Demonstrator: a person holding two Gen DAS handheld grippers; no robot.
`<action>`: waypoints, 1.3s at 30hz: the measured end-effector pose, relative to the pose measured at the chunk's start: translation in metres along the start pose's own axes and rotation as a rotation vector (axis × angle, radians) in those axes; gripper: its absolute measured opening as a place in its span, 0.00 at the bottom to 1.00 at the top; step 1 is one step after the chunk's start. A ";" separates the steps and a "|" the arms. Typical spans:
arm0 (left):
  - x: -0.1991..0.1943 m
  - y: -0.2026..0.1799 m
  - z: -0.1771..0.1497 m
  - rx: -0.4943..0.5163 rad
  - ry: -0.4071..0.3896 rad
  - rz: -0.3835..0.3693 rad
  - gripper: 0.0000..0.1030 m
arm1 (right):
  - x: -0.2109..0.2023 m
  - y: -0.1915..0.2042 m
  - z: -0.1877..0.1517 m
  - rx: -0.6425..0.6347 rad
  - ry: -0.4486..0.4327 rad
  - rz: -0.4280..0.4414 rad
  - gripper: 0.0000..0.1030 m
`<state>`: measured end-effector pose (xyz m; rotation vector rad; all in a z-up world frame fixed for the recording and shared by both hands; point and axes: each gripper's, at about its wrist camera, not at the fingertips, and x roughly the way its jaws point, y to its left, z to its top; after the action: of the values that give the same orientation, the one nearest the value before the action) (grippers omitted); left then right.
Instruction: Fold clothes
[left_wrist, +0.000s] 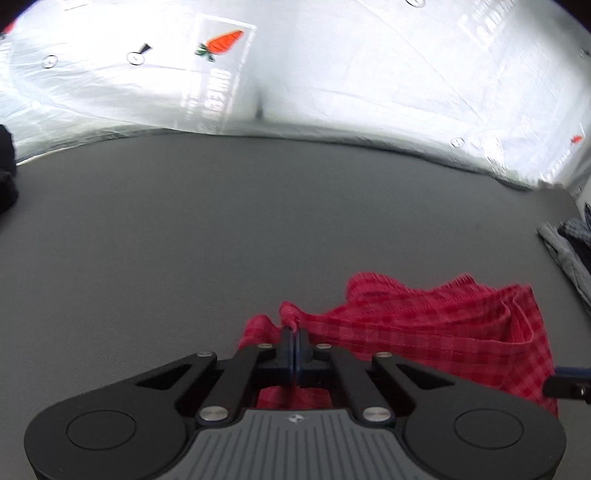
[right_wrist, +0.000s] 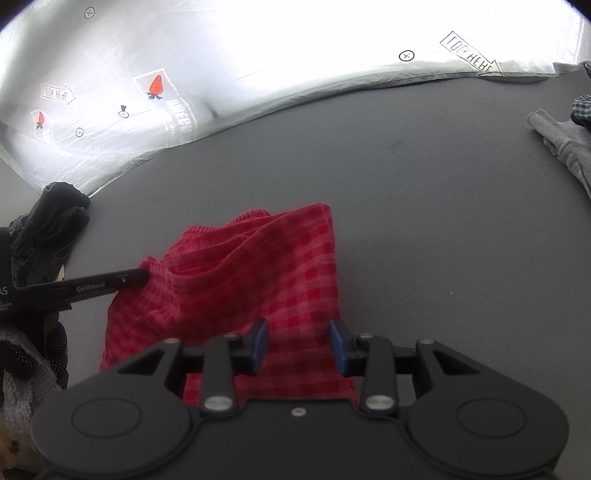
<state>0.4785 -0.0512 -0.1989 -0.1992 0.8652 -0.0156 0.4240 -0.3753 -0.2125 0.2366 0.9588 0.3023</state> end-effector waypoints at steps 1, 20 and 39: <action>-0.001 0.011 0.003 -0.079 -0.005 -0.009 0.01 | 0.000 -0.001 0.000 0.001 -0.001 -0.001 0.36; -0.013 0.020 -0.006 -0.089 0.039 -0.011 0.79 | 0.035 0.002 0.025 -0.063 -0.034 0.053 0.71; 0.069 -0.051 0.014 0.213 0.167 -0.254 0.84 | 0.100 0.018 0.050 -0.114 0.020 0.176 0.55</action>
<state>0.5372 -0.1051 -0.2331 -0.1081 0.9924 -0.3646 0.5165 -0.3258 -0.2551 0.2140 0.9388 0.5207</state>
